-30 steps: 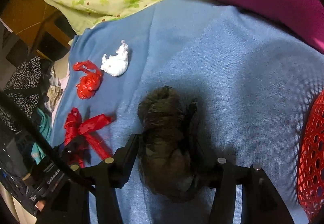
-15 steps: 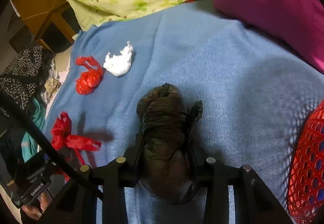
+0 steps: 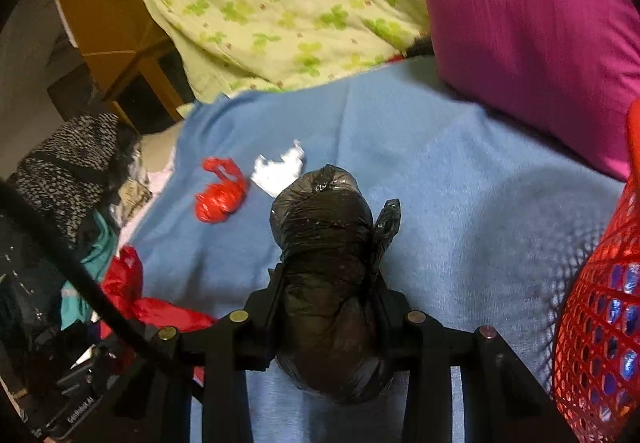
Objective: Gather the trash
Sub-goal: 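Lift the black bag with the right tool while the left tool lifts the red ribbon bundle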
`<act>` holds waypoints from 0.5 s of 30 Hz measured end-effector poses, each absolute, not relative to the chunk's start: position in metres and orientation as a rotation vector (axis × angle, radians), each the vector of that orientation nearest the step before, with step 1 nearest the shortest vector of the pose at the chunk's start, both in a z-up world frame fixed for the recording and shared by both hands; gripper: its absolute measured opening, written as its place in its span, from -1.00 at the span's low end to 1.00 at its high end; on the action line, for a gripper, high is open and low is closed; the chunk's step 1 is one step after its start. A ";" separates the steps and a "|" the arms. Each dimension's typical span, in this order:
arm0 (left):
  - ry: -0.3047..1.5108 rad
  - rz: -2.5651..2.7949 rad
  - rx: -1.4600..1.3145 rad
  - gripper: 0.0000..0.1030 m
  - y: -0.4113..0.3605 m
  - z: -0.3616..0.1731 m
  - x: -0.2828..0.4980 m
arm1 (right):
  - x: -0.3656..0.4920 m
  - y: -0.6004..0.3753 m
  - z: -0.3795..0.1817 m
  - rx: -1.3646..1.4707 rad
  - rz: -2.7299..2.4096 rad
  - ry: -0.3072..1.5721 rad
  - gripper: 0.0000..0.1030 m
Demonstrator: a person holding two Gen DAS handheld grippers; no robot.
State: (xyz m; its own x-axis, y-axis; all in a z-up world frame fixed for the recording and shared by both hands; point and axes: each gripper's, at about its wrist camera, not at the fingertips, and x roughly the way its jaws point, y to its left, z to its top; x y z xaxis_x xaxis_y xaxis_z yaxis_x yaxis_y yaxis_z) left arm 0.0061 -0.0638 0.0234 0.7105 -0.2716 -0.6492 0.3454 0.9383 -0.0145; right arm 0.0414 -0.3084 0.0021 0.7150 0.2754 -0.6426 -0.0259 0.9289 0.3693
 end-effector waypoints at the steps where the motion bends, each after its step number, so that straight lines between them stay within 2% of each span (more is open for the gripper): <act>1: 0.691 -0.341 0.123 -0.37 -0.066 0.028 0.002 | 0.037 -0.308 0.006 0.350 0.179 0.741 -0.22; 15: 0.554 -0.319 0.213 -0.37 -0.085 0.083 -0.051 | -0.042 -0.312 0.048 0.368 0.219 0.581 -0.22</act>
State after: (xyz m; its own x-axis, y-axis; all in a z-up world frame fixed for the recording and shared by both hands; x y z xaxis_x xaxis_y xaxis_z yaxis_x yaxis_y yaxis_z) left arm -0.0510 -0.0851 0.0832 0.8029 -0.2390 -0.5460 0.3526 0.9291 0.1118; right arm -0.0424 -0.3121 0.0477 0.8152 0.3029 -0.4937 -0.0981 0.9122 0.3978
